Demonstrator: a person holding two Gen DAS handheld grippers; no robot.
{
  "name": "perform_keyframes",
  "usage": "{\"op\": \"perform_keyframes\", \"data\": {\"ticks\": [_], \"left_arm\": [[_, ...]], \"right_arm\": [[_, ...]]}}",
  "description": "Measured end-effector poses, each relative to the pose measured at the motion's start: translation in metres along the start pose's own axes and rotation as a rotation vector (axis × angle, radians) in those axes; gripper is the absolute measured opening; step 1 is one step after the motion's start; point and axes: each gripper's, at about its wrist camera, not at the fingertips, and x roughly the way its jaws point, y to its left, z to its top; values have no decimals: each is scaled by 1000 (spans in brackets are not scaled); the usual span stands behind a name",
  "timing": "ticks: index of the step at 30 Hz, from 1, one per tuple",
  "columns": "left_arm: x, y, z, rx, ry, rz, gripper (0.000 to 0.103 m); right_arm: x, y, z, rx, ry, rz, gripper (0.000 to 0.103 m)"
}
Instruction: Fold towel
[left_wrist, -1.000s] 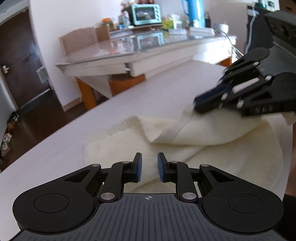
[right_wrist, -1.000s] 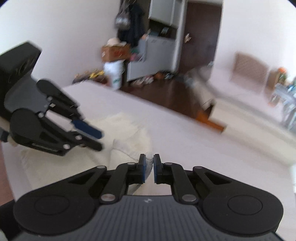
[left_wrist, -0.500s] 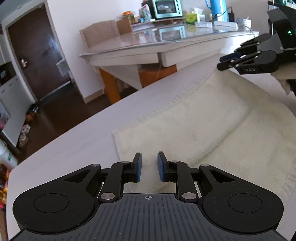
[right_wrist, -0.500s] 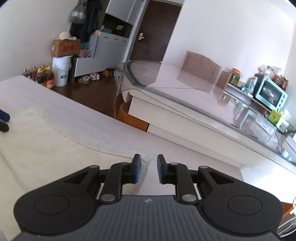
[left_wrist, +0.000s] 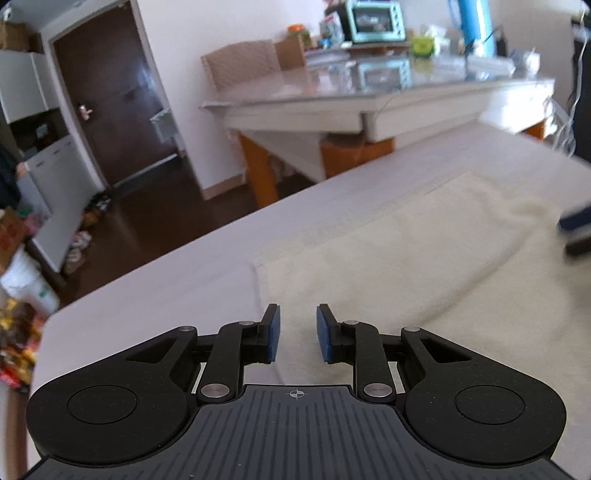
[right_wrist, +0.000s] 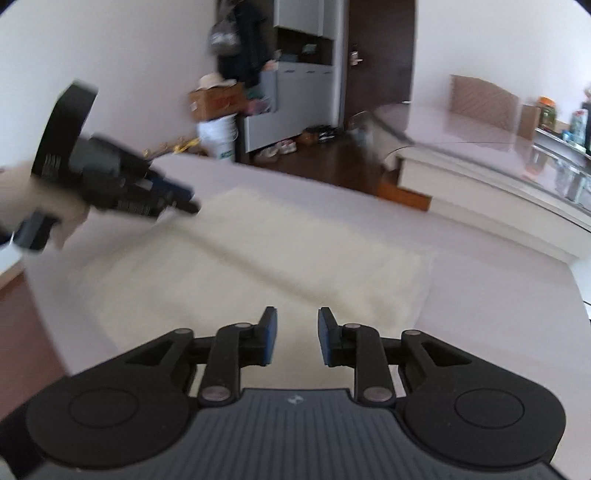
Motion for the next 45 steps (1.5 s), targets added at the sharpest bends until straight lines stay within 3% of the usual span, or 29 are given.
{"op": "perform_keyframes", "data": {"ticks": [2, 6, 9, 11, 12, 15, 17, 19, 25, 28, 29, 30, 38, 45], "left_arm": [[-16, -10, -8, 23, -7, -56, 25], [-28, -30, -24, 94, 8, -78, 26], [-36, -41, -27, 83, -11, -114, 26], [-41, -52, -22, 78, -37, -161, 24], [-42, -55, -21, 83, -43, -177, 24], [-49, -86, -13, 159, -84, -293, 25], [-51, -119, -10, 271, -109, -376, 26], [-48, -139, -8, 330, -115, -411, 27], [-27, -172, 4, 330, -92, -470, 33], [-10, -183, 9, 326, -59, -465, 27], [-6, -182, 10, 303, -48, -460, 14], [-2, -175, 13, 247, -38, -470, 9], [23, -85, 13, -296, 31, -568, 7], [24, -74, 14, -324, 34, -560, 8]], "right_arm": [[-1, 5, -8, -14, 28, -1, 30], [-10, 8, -12, -20, 52, 2, 30], [-27, 2, -13, 48, 4, -11, 32], [-44, -7, -20, 132, -32, -40, 43], [-52, -12, -23, 175, -51, -56, 44], [-62, -18, -33, 229, -60, -98, 44], [-70, -22, -42, 264, -65, -123, 44], [-75, -26, -46, 286, -69, -130, 44], [-84, -31, -50, 309, -96, -144, 45], [-82, -33, -52, 317, -102, -142, 46], [-82, -32, -53, 318, -103, -142, 47], [-79, -31, -54, 318, -101, -134, 47], [-56, -18, -44, 283, -115, -43, 49], [-26, -3, -27, 233, -101, 21, 50]]}}
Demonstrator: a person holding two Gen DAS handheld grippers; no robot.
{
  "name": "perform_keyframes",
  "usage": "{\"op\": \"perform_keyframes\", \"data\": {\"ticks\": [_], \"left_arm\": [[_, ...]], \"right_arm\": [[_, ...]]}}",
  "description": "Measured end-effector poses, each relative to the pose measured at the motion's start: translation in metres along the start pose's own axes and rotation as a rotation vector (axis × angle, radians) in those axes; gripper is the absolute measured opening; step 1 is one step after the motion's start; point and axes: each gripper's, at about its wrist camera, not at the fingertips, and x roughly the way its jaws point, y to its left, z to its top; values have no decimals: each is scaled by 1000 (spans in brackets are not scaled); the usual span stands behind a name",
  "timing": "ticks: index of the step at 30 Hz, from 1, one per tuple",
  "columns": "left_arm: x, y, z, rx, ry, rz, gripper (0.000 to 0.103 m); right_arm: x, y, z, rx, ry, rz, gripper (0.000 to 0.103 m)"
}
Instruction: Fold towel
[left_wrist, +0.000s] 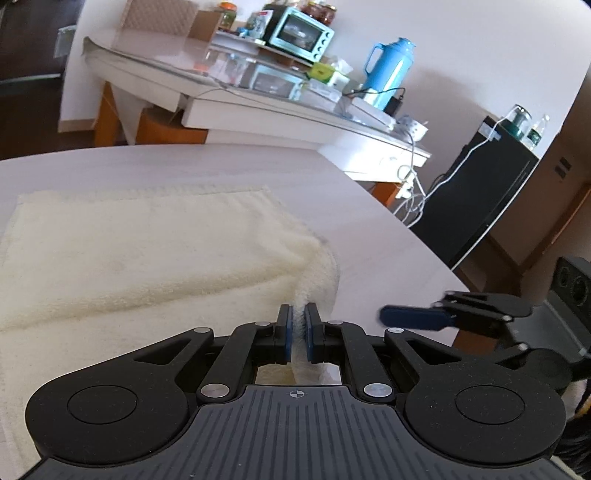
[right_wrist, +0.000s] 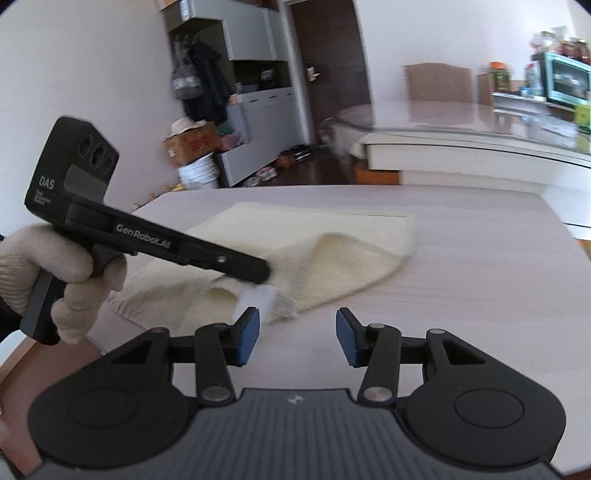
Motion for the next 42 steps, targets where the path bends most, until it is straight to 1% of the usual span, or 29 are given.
{"op": "perform_keyframes", "data": {"ticks": [2, 4, 9, 13, 15, 16, 18, 20, 22, 24, 25, 26, 29, 33, 40, 42], "left_arm": [[1, -1, 1, 0, 0, -6, 8], [2, 2, 1, -1, 1, -4, 8], [0, 9, 1, -11, 0, -6, 8], [-1, 14, -2, -14, 1, -4, 8], [-1, 16, -3, -11, 3, 6, 8], [-1, 17, -4, -13, 4, 6, 8], [-2, 19, -5, -15, 6, 5, 9], [-2, 20, -6, -11, 9, 0, 10], [-1, 20, -6, 0, 9, 1, 10], [-2, 20, -6, 3, 7, -1, 10], [-2, 21, -6, 5, 7, -1, 10], [-2, 21, -7, 10, 8, 0, 10], [-2, 21, -9, 28, 15, 9, 11], [-2, 21, -10, 51, 17, 13, 11], [-3, 20, -12, 82, 17, 11, 11], [-3, 21, -12, 80, 16, 8, 11]], "right_arm": [[8, 3, 1, -6, 8, 20, 49], [14, 4, 2, -11, 16, 15, 49], [22, -1, 8, 19, 20, 51, 49], [33, -5, 11, 45, 44, 76, 49], [35, -7, 11, 73, 49, 101, 48], [35, -8, 11, 92, 52, 126, 47], [34, -8, 10, 113, 56, 150, 43], [34, -9, 9, 133, 58, 155, 39], [36, -16, 7, 185, 57, 171, 35], [38, -18, 8, 205, 61, 181, 29], [39, -19, 8, 215, 63, 188, 23], [40, -19, 9, 221, 64, 195, 20], [41, -18, 10, 227, 63, 214, 18], [47, -13, 12, 195, 80, 194, 18], [52, -9, 16, 177, 79, 184, 24], [51, -6, 16, 172, 77, 180, 15]]}}
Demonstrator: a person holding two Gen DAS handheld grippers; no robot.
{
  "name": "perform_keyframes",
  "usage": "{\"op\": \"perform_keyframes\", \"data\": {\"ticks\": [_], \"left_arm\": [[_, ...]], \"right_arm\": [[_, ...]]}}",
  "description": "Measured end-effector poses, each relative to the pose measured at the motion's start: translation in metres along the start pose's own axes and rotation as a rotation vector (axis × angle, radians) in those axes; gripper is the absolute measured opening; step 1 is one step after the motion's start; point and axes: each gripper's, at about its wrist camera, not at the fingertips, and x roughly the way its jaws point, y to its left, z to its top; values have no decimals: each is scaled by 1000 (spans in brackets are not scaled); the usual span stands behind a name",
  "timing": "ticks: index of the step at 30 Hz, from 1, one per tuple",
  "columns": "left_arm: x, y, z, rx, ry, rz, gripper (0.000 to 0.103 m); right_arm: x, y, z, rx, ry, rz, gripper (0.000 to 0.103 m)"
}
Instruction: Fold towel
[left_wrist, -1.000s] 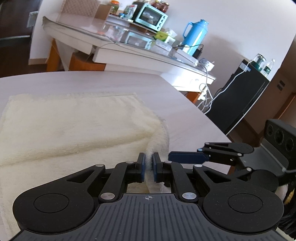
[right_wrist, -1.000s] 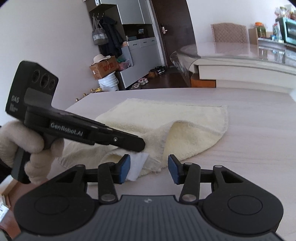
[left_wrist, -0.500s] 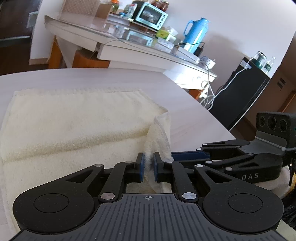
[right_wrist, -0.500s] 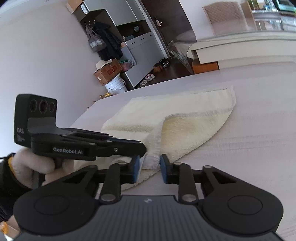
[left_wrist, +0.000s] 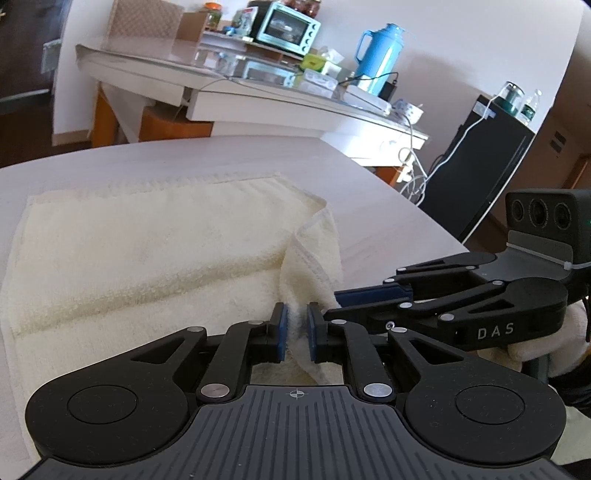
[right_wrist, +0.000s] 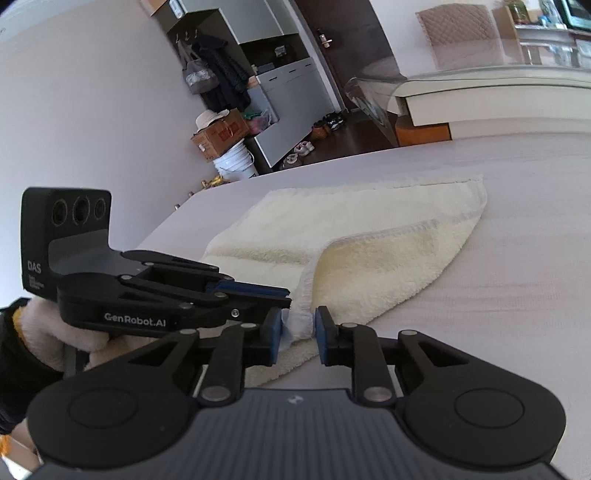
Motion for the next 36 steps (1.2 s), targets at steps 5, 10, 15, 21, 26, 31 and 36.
{"op": "perform_keyframes", "data": {"ticks": [5, 10, 15, 21, 26, 31, 36], "left_arm": [[-1, -3, -1, 5, -1, -8, 17], [-10, -10, -1, 43, -9, -32, 36], [-38, -13, -4, 130, -15, 40, 41], [-73, -13, -22, 292, 3, 211, 41], [-95, -13, -37, 362, 47, 319, 41], [-104, -21, -49, 398, 48, 361, 40], [-107, -32, -58, 416, 54, 333, 41]], "right_arm": [[-9, 4, -5, 2, -11, -7, 13], [-33, 4, -10, 31, -49, -20, 12], [-67, -1, -18, 70, -86, -66, 12], [-102, -11, -35, 113, -107, -143, 12], [-110, -12, -38, 111, -108, -166, 12], [-107, -10, -37, 109, -98, -172, 12], [-106, -9, -40, 110, -93, -183, 12]]}}
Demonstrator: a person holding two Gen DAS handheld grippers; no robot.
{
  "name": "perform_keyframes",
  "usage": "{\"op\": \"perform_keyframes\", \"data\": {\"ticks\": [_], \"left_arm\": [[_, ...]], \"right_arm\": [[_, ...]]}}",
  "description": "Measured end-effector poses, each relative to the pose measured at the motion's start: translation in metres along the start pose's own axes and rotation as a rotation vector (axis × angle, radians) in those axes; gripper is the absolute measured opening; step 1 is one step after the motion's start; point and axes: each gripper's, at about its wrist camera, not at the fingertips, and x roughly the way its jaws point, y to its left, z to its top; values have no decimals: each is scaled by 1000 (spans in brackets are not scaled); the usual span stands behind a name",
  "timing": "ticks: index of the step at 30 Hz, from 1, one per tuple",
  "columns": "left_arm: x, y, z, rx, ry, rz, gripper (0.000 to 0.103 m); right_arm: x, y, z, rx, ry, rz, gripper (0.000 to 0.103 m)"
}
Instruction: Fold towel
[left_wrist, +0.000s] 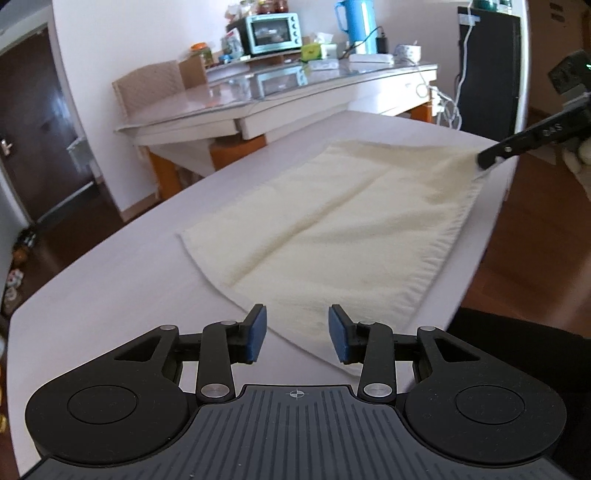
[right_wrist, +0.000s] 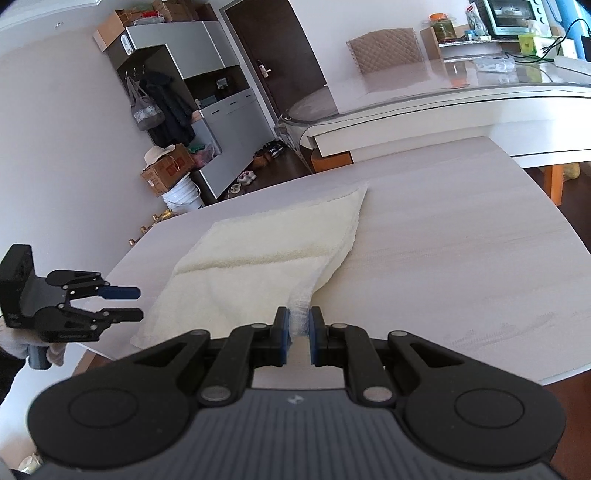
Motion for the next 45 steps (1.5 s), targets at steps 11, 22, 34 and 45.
{"op": "perform_keyframes", "data": {"ticks": [11, 22, 34, 45], "left_arm": [[4, -22, -9, 106, 39, 45, 40], [-3, -20, -20, 27, 6, 40, 40], [-8, -19, -30, -35, -30, 57, 41], [-12, -11, -36, -89, -43, 40, 43]], "right_arm": [[-16, 10, 19, -23, -38, -15, 12], [46, 104, 131, -332, -8, 45, 12], [214, 163, 167, -553, 239, 86, 12], [264, 159, 149, -479, 226, 112, 24]]}}
